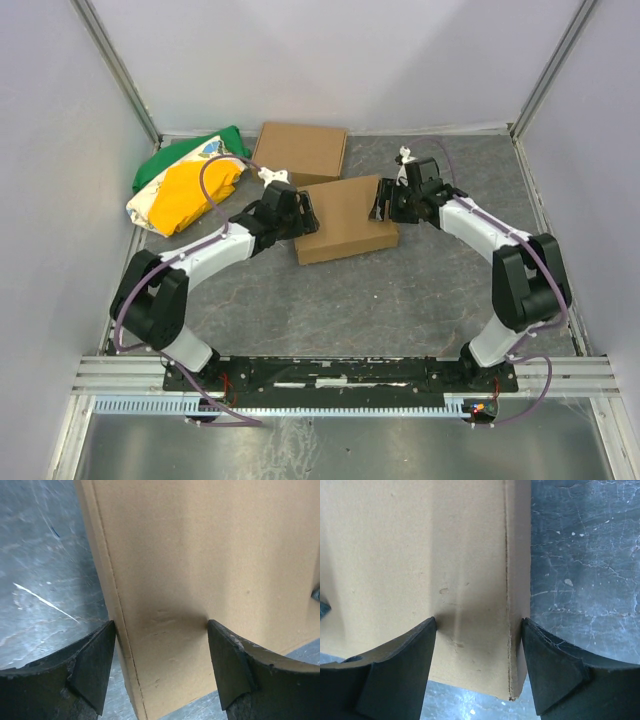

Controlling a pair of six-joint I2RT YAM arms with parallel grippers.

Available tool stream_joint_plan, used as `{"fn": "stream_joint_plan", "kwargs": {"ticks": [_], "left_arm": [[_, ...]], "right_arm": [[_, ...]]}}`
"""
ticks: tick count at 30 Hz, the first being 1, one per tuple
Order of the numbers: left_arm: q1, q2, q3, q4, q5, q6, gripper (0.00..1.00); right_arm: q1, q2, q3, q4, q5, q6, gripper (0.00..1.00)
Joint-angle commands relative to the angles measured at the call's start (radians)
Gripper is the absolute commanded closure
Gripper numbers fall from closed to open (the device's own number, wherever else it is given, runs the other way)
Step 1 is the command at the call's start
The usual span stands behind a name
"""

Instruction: Fold the paper box

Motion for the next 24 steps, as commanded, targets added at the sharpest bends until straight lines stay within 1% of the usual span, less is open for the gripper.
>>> {"fn": "stream_joint_plan", "kwargs": {"ticks": [1,4,6,10,13,16,19,20,22,24], "left_arm": [[-0.023,-0.079,0.148,0.009,0.029,0.066,0.22],[-0.019,-0.088,0.195,-0.013,-0.013,0.096,0.23],[-0.014,-0.066,0.272,-0.043,-0.018,0.120,0.22],[0.007,0.077,0.525,-0.199,-0.022,0.184,0.21],[0.055,0.199,0.713,-0.281,-0.007,0.212,0.20],[0.134,0.338,0.909,-0.358,0.038,0.210,0.20],[0.207,0.460,1.064,-0.393,0.062,0.199,0.21],[0.235,0.502,1.110,-0.400,0.071,0.190,0.21],[0.282,0.576,1.183,-0.390,0.095,0.165,0.21],[0.326,0.641,1.237,-0.342,0.131,0.124,0.21]], "right_arm": [[0.092,-0.102,0.068,-0.029,-0.041,0.012,0.25],[0.102,-0.091,0.124,-0.038,-0.023,0.024,0.25],[0.105,-0.048,0.197,-0.063,-0.027,0.027,0.25],[0.112,0.064,0.374,-0.114,-0.026,0.021,0.24],[0.112,0.162,0.516,-0.155,-0.028,0.017,0.24],[0.112,0.281,0.695,-0.202,-0.029,0.019,0.24],[0.111,0.432,0.923,-0.258,-0.039,0.028,0.24],[0.110,0.489,1.029,-0.266,-0.053,0.038,0.24],[0.110,0.595,1.173,-0.274,-0.068,0.058,0.23],[0.110,0.686,1.265,-0.243,-0.053,0.070,0.22]]}}
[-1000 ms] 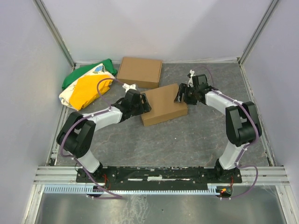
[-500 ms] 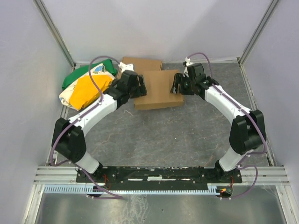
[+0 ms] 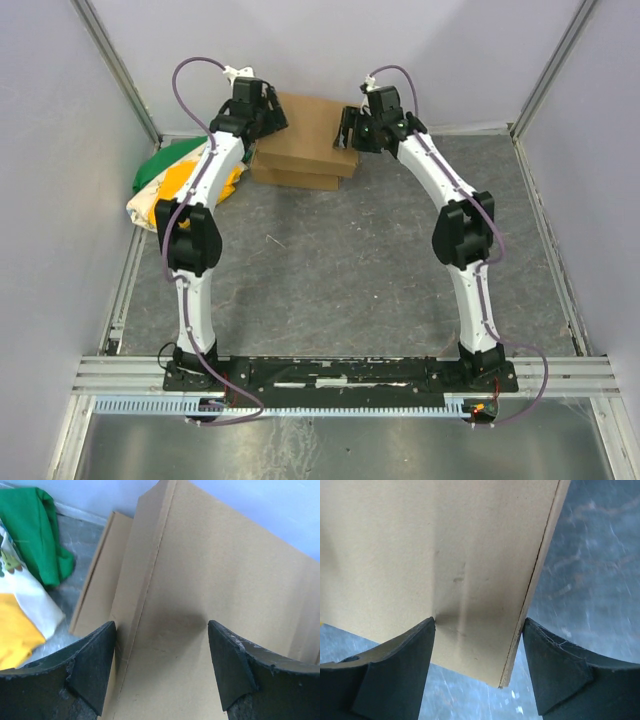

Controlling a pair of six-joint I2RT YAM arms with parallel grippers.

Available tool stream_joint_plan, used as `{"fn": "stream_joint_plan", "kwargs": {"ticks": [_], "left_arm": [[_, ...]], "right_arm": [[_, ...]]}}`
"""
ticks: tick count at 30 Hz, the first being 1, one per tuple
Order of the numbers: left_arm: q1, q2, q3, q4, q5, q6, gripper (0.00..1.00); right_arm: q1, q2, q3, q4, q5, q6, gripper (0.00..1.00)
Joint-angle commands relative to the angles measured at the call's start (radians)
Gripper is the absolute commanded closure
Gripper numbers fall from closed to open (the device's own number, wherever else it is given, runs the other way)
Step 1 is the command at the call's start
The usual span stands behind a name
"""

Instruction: Fold the paper box

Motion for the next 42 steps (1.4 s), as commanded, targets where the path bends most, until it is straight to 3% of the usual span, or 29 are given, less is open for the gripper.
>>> {"fn": "stream_joint_plan", "kwargs": {"ticks": [1,6,9,13,14,15,16,20,24,28,31,36,42], "left_arm": [[0.053,0.129,0.124,0.078,0.197,-0.099,0.20],[0.112,0.186,0.148,0.135,0.200,-0.094,0.19],[0.142,0.099,0.052,0.193,0.098,-0.085,0.18],[0.201,-0.064,-0.124,0.320,0.085,-0.132,0.13],[0.204,-0.113,-0.165,0.343,0.059,-0.114,0.02],[0.203,-0.159,-0.217,0.372,0.037,-0.098,0.01],[0.203,-0.204,-0.254,0.393,0.022,-0.090,0.01],[0.203,-0.422,-0.402,0.389,0.067,-0.075,0.01],[0.199,-0.729,-0.739,0.506,0.201,-0.093,0.01],[0.199,-1.037,-1.035,0.446,0.307,-0.047,0.01],[0.199,-1.260,-1.170,0.380,0.350,0.014,0.01],[0.199,-1.423,-1.271,0.274,0.355,0.059,0.01],[0.199,-1.469,-1.370,0.283,0.384,0.055,0.01]], "right_arm": [[0.051,0.142,0.231,0.092,-0.092,0.057,0.21],[0.042,0.092,0.146,0.206,-0.002,0.005,0.15],[0.032,-0.033,-0.023,0.297,0.059,-0.002,0.15],[0.027,-0.231,-0.292,0.430,0.118,0.005,0.14],[0.027,-0.283,-0.376,0.455,0.148,0.003,0.12],[0.027,-0.348,-0.427,0.475,0.178,0.003,0.03],[0.027,-0.378,-0.477,0.482,0.207,0.003,0.00],[0.026,-0.576,-0.609,0.366,0.293,0.001,0.01],[0.028,-0.797,-0.846,0.288,0.298,0.015,0.01],[0.027,-1.108,-1.124,0.270,0.328,0.054,0.01],[0.028,-1.290,-1.260,0.206,0.325,0.057,0.01],[0.029,-1.476,-1.356,0.054,0.400,0.077,0.01],[0.029,-1.562,-1.406,-0.070,0.467,0.091,0.01]]}}
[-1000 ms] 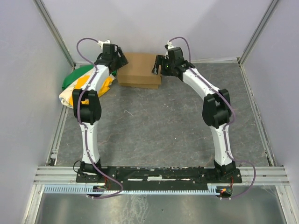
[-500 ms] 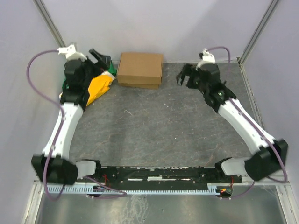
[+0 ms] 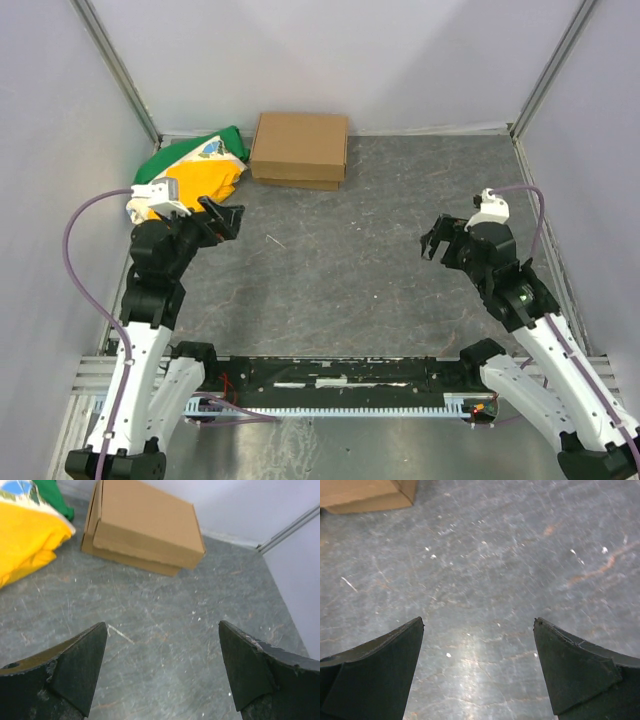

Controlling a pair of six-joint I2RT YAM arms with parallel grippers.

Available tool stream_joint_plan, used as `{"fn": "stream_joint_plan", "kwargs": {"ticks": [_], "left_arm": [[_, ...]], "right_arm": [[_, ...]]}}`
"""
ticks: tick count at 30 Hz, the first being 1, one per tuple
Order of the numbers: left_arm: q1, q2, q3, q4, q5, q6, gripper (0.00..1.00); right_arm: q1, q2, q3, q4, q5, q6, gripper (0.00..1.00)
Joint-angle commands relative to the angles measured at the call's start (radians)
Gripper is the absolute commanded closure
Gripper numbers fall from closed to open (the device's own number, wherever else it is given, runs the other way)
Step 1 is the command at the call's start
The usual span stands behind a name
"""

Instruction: Fold the paper box

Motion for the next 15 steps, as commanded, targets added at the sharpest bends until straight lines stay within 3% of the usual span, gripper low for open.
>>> {"fn": "stream_joint_plan", "kwargs": {"ticks": [1,6,15], "left_arm": [[0.003,-0.020,-0.078,0.007,0.050,0.037,0.01],[0.002,-0.055,-0.159,0.045,0.073,0.032,0.01],[0.002,-0.066,-0.168,0.039,0.098,0.032,0.01]], "right_arm": [[0.000,-0.017,-0.009,-0.123,0.087,0.037,0.01],[0.001,0.019,0.010,-0.220,0.170,0.077,0.01],[0.001,-0.061,-0.006,-0.195,0.104,-0.028,0.01]]}}
